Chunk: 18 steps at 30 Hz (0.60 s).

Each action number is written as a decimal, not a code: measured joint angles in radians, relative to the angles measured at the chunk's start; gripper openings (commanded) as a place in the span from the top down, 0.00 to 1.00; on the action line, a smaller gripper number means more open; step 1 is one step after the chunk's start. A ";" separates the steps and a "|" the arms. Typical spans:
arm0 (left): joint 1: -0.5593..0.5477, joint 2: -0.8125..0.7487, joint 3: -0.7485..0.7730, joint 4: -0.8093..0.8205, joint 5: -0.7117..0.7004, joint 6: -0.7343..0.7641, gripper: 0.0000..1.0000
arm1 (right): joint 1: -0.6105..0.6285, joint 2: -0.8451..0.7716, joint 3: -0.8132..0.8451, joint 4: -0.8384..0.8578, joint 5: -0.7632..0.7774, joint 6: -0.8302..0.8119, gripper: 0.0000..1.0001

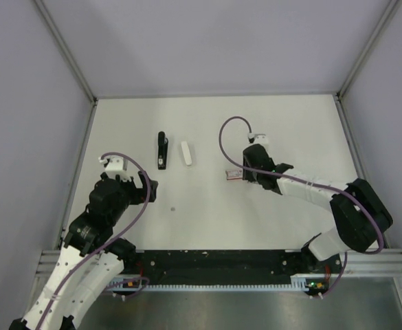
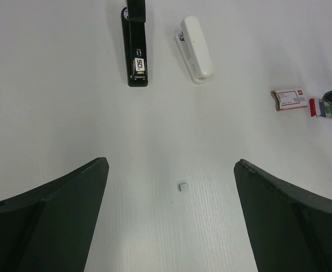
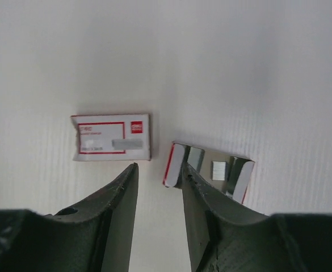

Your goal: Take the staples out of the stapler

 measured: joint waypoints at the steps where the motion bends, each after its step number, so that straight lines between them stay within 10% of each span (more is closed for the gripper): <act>1: 0.000 0.000 0.000 0.000 0.000 0.000 0.01 | 0.012 -0.006 0.003 0.011 -0.021 -0.024 0.62; 18: 0.000 -0.079 -0.010 0.003 0.002 0.000 0.01 | 0.247 0.116 0.179 0.093 -0.540 -0.342 0.58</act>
